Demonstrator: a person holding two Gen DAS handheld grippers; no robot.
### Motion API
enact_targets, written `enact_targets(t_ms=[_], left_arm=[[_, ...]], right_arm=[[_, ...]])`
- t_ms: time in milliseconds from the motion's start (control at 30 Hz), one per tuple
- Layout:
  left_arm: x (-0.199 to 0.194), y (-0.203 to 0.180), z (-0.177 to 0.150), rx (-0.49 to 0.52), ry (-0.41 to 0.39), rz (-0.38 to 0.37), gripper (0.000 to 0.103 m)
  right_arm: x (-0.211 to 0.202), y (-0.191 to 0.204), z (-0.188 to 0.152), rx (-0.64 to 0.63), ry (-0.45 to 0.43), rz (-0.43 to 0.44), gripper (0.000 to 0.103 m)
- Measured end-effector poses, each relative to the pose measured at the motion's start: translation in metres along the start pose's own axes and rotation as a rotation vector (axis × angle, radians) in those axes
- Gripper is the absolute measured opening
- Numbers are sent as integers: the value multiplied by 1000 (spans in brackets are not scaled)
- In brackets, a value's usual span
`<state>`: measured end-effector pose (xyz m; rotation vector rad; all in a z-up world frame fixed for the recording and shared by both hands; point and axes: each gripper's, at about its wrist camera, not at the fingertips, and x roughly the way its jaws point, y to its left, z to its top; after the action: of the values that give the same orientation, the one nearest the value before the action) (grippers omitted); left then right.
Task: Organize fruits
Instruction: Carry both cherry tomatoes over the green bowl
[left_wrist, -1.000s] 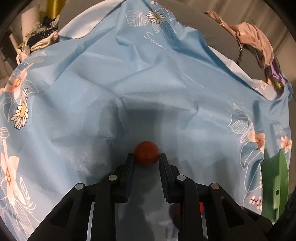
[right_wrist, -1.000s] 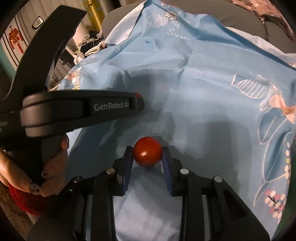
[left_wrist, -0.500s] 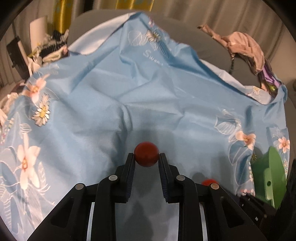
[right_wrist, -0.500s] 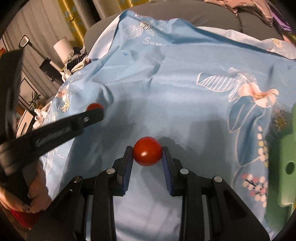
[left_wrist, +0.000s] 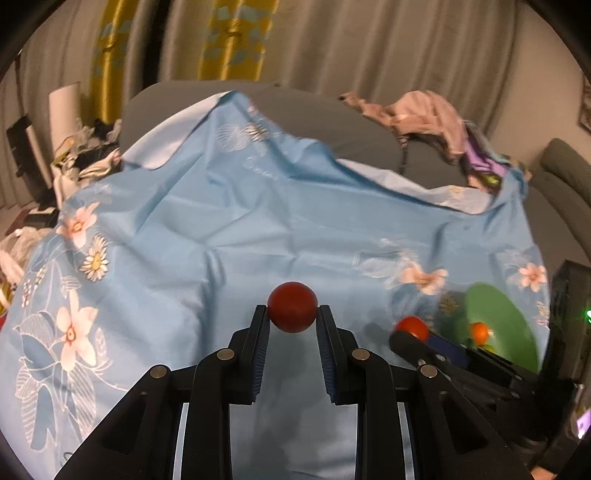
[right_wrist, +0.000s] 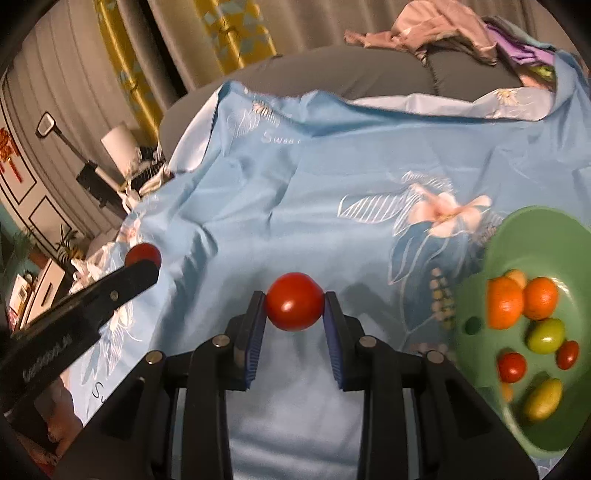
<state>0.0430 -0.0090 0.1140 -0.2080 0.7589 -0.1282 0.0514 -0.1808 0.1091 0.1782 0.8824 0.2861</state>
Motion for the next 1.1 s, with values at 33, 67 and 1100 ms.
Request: enact_targets(t_ms=[33,67,1100], left_arm=[[-3,-4,-1,10,-9,-2,26],[-6,-7,-1,20,-18,0,26],[-23,-155,-21,252,-105,-184,26]], right_arm=[[-5,-2,1,3,-13,-2,32],[-11,-3,2,5,-28,-6,32],[-122,-103,6,178,-280,-174,32]])
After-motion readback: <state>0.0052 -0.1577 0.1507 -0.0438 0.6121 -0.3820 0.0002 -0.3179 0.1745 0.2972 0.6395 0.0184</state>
